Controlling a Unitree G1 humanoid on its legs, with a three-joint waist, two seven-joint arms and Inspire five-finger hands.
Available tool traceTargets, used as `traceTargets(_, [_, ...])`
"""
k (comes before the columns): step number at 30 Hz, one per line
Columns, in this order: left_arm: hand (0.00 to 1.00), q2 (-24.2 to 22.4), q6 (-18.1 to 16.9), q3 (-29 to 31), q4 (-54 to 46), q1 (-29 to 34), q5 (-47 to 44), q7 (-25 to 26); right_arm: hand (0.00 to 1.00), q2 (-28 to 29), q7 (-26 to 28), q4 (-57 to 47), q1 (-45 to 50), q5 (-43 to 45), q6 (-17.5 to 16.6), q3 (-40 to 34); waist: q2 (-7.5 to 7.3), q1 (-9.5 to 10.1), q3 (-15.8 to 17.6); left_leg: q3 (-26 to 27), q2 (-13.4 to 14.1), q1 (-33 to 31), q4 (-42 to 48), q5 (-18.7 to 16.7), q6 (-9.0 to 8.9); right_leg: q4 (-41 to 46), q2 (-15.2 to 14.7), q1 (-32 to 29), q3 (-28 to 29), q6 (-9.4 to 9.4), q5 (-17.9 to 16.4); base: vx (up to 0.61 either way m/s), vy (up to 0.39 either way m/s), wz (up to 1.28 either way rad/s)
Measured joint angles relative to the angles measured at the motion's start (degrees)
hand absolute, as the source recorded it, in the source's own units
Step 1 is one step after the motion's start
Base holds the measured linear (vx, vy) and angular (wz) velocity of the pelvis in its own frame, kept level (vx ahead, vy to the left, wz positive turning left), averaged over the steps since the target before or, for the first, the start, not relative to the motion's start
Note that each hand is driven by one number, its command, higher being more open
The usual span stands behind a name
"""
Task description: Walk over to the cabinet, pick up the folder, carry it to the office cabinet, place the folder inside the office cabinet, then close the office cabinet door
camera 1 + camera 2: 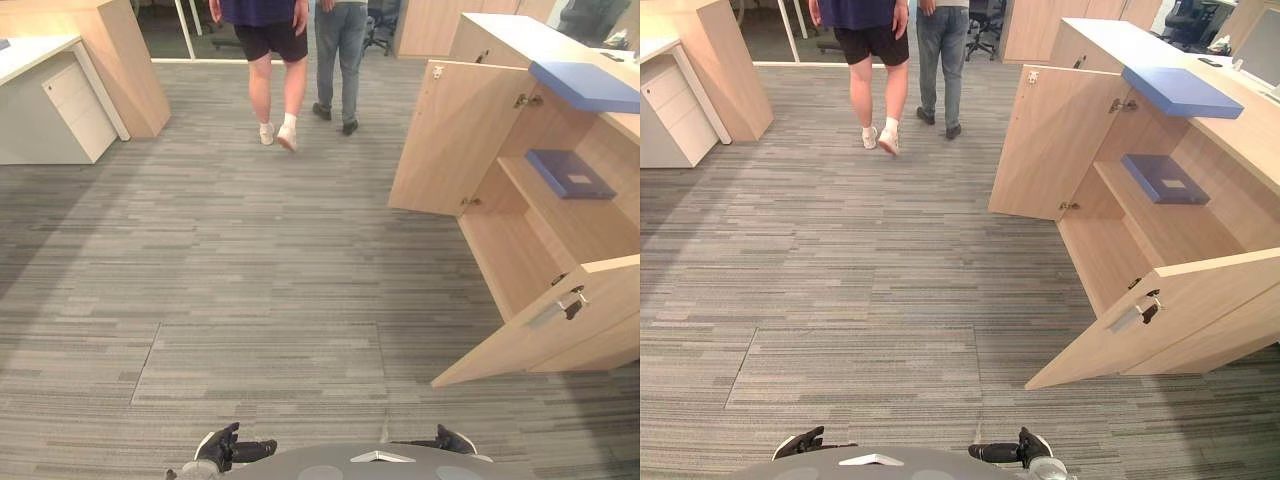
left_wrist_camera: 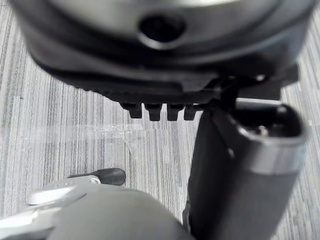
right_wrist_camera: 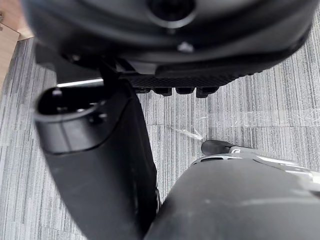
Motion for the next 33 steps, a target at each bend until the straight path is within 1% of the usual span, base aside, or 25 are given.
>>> traceTargets(5, [1.0, 0.1, -0.56, -0.66, 0.79, -0.27, 0.02, -0.17, 1.0, 0.01, -0.01, 0.56, -0.51, -0.01, 0.03, 0.02, 0.08, -0.03, 0.08, 0.12, 0.02, 1.45, -0.66, -0.12, -0.19, 0.46, -0.04, 0.98, -0.25, 1.11, -0.7, -0.01, -0.007, 0.0])
traceTargets(12, [1.0, 0.19, -0.89, -1.21, 0.86, -0.27, 0.03, -0.18, 1.0, 0.0, -0.01, 0.57, -0.52, 0.02, 0.03, 0.07, 0.15, -0.01, 0.17, 0.27, 0.01, 1.59, -0.67, -0.07, -0.11, 0.68, -0.09, 0.97, -0.33, 1.08, -0.73, -0.04, -0.024, -0.01])
traceTargets(19, [1.0, 0.35, -1.89, -2.55, 0.84, -0.22, 0.56, 1.11, 1.0, 0.0, -0.07, 0.55, -0.45, 0.1, -0.07, 0.11, -0.2, -0.01, 0.2, 0.26, -0.01, 1.94, -1.63, 0.4, 0.05, 0.61, -0.09, 0.93, -0.45, 1.02, -0.74, -0.02, -0.013, 0.0])
traceTargets(33, [1.0, 0.65, -2.17, -2.93, 0.25, -0.28, 0.51, 2.33, 1.0, 0.35, -0.19, 0.53, -0.61, 0.24, -0.13, 0.07, -0.85, 0.01, 0.78, -0.13, -0.21, 2.17, -1.93, 0.49, 0.05, 0.58, -0.29, 1.04, -1.03, 1.03, -0.74, -0.02, -0.012, 0.01])
